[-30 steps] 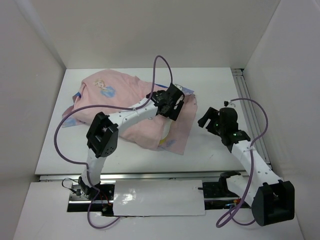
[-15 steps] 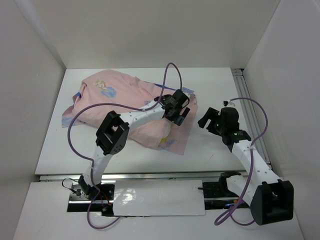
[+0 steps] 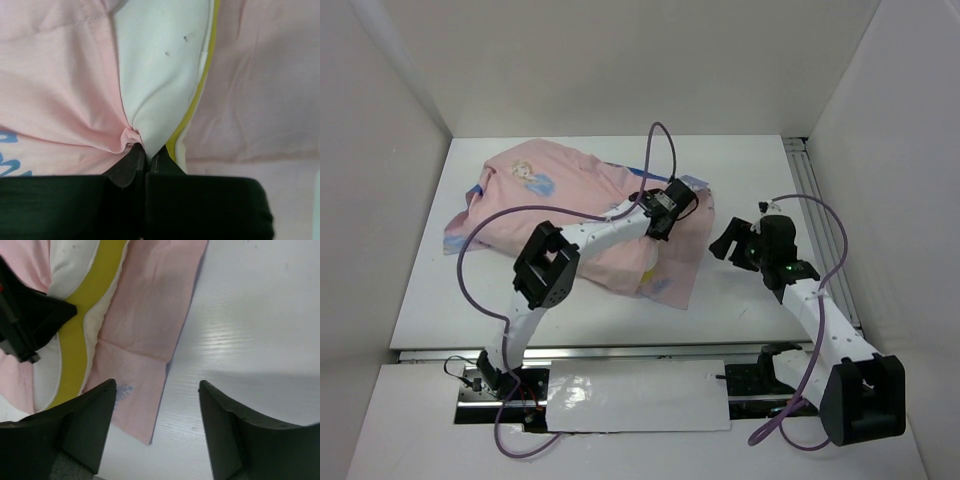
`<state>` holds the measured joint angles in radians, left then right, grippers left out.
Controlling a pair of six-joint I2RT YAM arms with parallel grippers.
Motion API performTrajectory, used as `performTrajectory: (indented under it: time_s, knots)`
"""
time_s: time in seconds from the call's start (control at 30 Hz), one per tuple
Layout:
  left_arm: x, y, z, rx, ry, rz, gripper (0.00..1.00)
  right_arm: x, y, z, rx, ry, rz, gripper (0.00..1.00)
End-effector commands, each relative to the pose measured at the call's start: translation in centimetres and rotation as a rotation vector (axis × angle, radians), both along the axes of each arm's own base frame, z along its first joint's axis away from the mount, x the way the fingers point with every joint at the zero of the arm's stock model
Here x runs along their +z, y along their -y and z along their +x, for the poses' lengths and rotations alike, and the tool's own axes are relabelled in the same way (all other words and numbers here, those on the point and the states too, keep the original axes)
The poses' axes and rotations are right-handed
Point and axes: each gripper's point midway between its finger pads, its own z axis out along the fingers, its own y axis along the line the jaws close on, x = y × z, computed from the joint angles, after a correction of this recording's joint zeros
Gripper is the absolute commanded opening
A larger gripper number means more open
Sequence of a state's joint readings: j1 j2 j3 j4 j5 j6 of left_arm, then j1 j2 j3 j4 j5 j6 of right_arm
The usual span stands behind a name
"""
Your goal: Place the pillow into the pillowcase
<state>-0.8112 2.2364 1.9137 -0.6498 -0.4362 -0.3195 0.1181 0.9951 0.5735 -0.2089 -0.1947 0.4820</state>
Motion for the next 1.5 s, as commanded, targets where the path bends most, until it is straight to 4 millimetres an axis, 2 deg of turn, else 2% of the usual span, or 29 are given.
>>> performTrajectory:
  time_s: [0.0,0.03,0.07,0.1,0.13,0.17,0.2,0.23,0.3,0.37,0.4,0.47,0.5,0.57,0.6,0.63,0.7,0.73,0.8,0.9,1.0,1.03,1.07,1.2,1.23,1.37,1.4,1.47]
  knots:
    - [7.2,-0.7,0.8,0.014,0.099,-0.191,0.0,1.5,-1.9,1.2,0.099,0.101,0.02,0.72]
    - [7.4,-1.0,0.0,0.001,0.099,-0.216,0.0,1.6,-2.4,1.3,0.113,0.1,0.02,0.69]
    - [8.9,-0.9,-0.1,-0.03,0.112,-0.27,0.0,1.3,-2.6,1.6,0.111,0.099,0.009,0.67]
    - [12.3,-0.9,-0.7,-0.05,0.163,-0.339,0.0,1.4,-3.7,1.5,0.144,0.096,0.01,0.66]
    - [13.7,-1.0,-0.6,-0.057,0.188,-0.379,0.0,1.1,-4.0,2.0,0.145,0.087,-0.002,0.66]
    - [14.0,-1.4,-1.1,-0.058,0.195,-0.386,0.0,1.0,-4.7,2.2,0.147,0.084,-0.005,0.66]
    - [16.1,-1.8,-1.5,-0.062,0.231,-0.417,0.0,1.3,-5.2,2.6,0.15,0.086,0.007,0.64]
    - [16.6,-2.1,-1.8,-0.062,0.238,-0.423,0.0,0.7,-5.7,3.0,0.161,0.083,0.007,0.64]
    - [18.0,-2.7,-1.8,-0.05,0.265,-0.453,0.0,1.0,-7.5,3.8,0.184,0.091,0.042,0.62]
    - [18.6,-2.6,-2.1,-0.047,0.266,-0.476,0.0,1.8,-8.9,4.9,0.189,0.129,0.066,0.62]
    - [18.6,-2.6,-2.1,-0.041,0.264,-0.483,0.0,1.6,-10.2,5.2,0.212,0.13,0.063,0.62]
    - [19.5,-2.8,-2.3,-0.037,0.276,-0.502,0.0,2.3,-11.2,6.6,0.175,0.172,0.077,0.62]
    - [20.0,-2.7,-2.3,-0.038,0.284,-0.509,0.0,2.6,-12.3,6.9,0.188,0.195,0.077,0.62]
    - [20.7,-2.5,-2.2,-0.033,0.293,-0.526,0.0,2.3,-13.6,7.8,0.195,0.2,0.084,0.62]
    - [21.3,-2.5,-2.1,-0.034,0.303,-0.535,0.0,3.5,-14.8,8.3,0.207,0.23,0.091,0.62]
    - [21.1,-2.5,-2.2,-0.034,0.296,-0.529,0.0,3.0,-15.4,8.6,0.21,0.22,0.083,0.62]
    - [21.7,-2.5,-2.1,-0.035,0.305,-0.537,0.0,4.0,-16.1,9.5,0.2,0.256,0.073,0.62]
    - [21.7,-2.4,-2.1,-0.028,0.302,-0.545,0.0,3.2,-16.5,9.5,0.196,0.248,0.061,0.62]
    - [21.7,-2.2,-2.2,-0.028,0.293,-0.559,0.0,3.4,-16.2,10.7,0.136,0.266,0.041,0.62]
    - [22.3,-1.8,-2.8,-0.034,0.276,-0.603,0.0,2.1,-16.3,11.6,0.093,0.244,-0.008,0.7]
    - [24.5,-2.0,-3.2,-0.04,0.303,-0.671,0.0,1.0,-16.6,12.2,0.076,0.255,0.006,0.71]
    - [24.4,-2.1,-3.5,-0.047,0.297,-0.674,0.0,0.5,-16.6,12.3,0.075,0.26,0.009,0.71]
    - [25.5,-2.2,-3.7,-0.052,0.318,-0.693,0.0,0.7,-17.4,12.6,0.082,0.289,0.027,0.71]
    - [25.9,-2.4,-4.5,-0.072,0.312,-0.71,0.0,0.6,-18.2,13.3,0.084,0.343,0.046,0.74]
    - [26.5,-2.4,-4.9,-0.084,0.316,-0.723,0.0,0.9,-18.4,13.2,0.085,0.37,0.044,0.74]
    - [26.2,-2.6,-5.6,-0.098,0.3,-0.727,0.0,0.5,-19.4,14.6,0.077,0.416,0.043,0.74]
    - [26.2,-2.6,-5.6,-0.098,0.3,-0.727,0.0,0.3,-19.5,14.8,0.078,0.415,0.042,0.69]
    - [26.6,-2.9,-5.6,-0.089,0.315,-0.728,0.0,0.3,-19.7,15.0,0.07,0.409,0.058,0.48]
